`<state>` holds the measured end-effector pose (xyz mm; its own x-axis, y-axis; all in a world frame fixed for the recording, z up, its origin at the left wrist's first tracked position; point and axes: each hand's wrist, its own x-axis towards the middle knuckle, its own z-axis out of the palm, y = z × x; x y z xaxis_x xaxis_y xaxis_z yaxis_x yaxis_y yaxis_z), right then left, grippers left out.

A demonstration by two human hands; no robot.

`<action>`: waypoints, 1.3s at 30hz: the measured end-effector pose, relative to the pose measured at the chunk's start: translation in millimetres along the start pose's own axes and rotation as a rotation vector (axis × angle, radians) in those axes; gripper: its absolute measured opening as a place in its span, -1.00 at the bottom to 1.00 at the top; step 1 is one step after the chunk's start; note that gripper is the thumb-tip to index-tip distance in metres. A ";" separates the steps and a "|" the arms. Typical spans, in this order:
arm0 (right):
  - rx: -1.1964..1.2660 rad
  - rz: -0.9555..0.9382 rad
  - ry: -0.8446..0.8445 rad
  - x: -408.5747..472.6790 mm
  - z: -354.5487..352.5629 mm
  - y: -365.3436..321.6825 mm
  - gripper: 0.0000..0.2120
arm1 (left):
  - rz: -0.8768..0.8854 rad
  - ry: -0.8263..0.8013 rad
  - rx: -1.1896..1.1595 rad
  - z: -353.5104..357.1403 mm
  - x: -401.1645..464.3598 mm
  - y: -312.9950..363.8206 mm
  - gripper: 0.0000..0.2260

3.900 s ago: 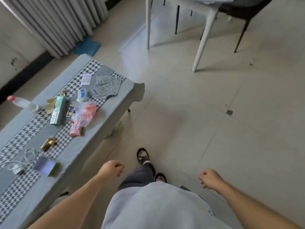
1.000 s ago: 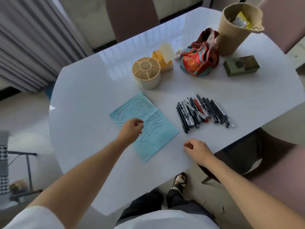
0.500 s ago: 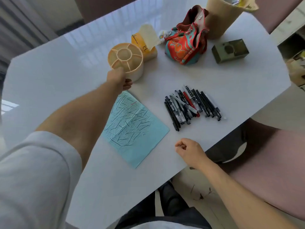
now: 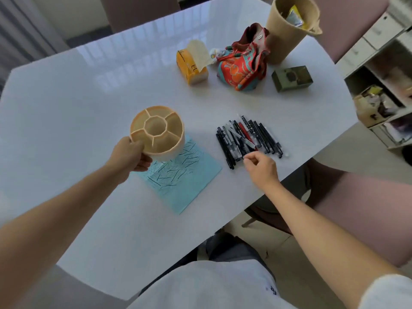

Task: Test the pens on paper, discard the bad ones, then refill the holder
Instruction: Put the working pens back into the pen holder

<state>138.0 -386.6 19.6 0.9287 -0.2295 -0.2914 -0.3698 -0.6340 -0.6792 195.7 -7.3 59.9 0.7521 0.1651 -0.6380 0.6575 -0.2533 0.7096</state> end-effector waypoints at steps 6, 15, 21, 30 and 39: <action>-0.311 -0.156 0.108 56.3 -2.9 -14.6 -0.80 | -0.093 0.024 -0.024 -5.5 -65.1 -90.3 -0.82; -0.616 -0.212 -0.088 97.7 7.5 -31.1 -0.77 | -0.024 0.020 -0.062 18.3 -98.6 -138.5 -0.72; -0.398 -0.175 -0.104 95.7 11.6 -28.0 -0.95 | 0.020 0.068 -0.036 20.8 -94.4 -144.6 -0.73; -0.555 -0.055 -0.121 96.0 32.4 -41.4 -0.83 | 0.030 0.129 0.004 26.4 -92.0 -143.2 -0.78; 0.106 0.089 -0.257 78.1 28.8 -48.7 -0.85 | 0.030 0.128 -0.004 31.4 -95.4 -142.6 -0.80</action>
<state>227.7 -352.3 10.6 0.8597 -0.0777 -0.5049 -0.4630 -0.5361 -0.7058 28.8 -16.9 10.2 0.7705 0.2782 -0.5735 0.6350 -0.2559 0.7289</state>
